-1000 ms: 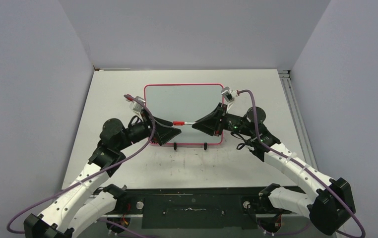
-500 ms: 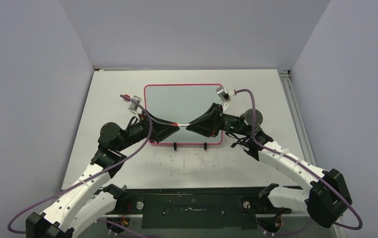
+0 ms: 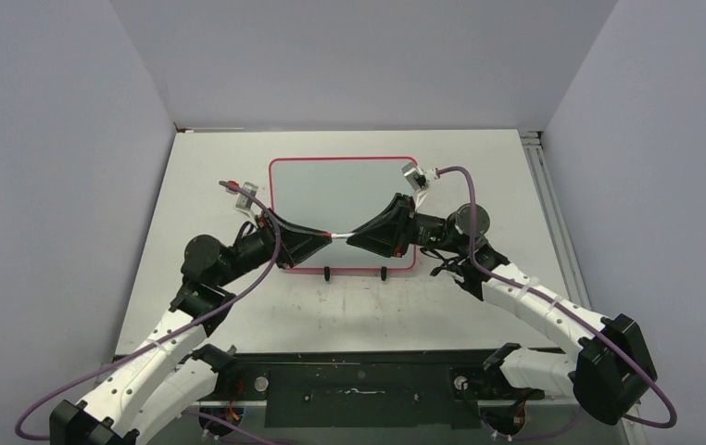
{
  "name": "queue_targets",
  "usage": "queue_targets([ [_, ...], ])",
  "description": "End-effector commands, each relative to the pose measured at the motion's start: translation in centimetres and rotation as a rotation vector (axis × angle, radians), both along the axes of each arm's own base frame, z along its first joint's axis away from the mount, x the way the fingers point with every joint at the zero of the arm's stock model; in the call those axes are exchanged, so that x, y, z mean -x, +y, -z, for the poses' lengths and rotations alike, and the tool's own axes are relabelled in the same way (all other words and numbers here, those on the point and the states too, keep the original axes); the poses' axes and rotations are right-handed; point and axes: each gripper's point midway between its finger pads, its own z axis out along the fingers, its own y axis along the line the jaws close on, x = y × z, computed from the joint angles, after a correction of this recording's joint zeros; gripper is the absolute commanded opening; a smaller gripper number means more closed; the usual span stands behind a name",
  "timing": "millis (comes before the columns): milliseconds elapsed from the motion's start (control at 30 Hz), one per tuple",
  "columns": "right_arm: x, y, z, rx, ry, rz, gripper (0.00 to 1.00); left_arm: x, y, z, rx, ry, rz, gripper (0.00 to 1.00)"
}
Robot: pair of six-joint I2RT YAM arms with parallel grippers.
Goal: Write a sentence on the whiteboard
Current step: Open the whiteboard marker at the center of the board.
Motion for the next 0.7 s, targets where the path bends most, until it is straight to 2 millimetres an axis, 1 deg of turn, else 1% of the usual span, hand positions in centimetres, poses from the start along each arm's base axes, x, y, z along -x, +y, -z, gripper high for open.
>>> queue_targets([
  [0, 0.9, -0.2, -1.5, -0.030, -0.086, -0.019, 0.05, 0.6, 0.6, -2.8, 0.081, -0.092, 0.002, 0.29],
  [100, 0.9, -0.3, -1.4, -0.022, -0.085, -0.018, 0.05, 0.7, 0.7, -3.1, 0.099, -0.101, 0.003, 0.14],
  [133, 1.0, -0.3, -1.3, -0.021, -0.085, -0.019, 0.05, 0.8, 0.7, -3.2, 0.101, -0.102, 0.006, 0.07],
  [200, 1.0, -0.4, -1.4, -0.021, -0.085, -0.017, 0.05, 0.9, 0.7, -3.3, 0.103, -0.108, 0.014, 0.00],
  [300, 1.1, -0.4, -1.5, -0.024, -0.090, -0.017, 0.05, 1.1, 0.7, -3.4, 0.107, -0.120, 0.018, 0.00],
  [400, 1.0, -0.7, -1.6, -0.031, -0.092, -0.002, 0.05, 0.9, 1.1, -3.1, 0.104, -0.111, 0.000, 0.00],
  [533, 1.0, -1.3, -2.1, -0.051, -0.103, 0.026, 0.05, 0.6, 1.6, -2.8, 0.114, -0.091, -0.011, 0.00],
  [667, 0.8, -1.9, -2.4, -0.062, -0.108, 0.042, 0.05, 0.8, 1.9, -3.1, 0.123, -0.098, -0.005, 0.00],
])
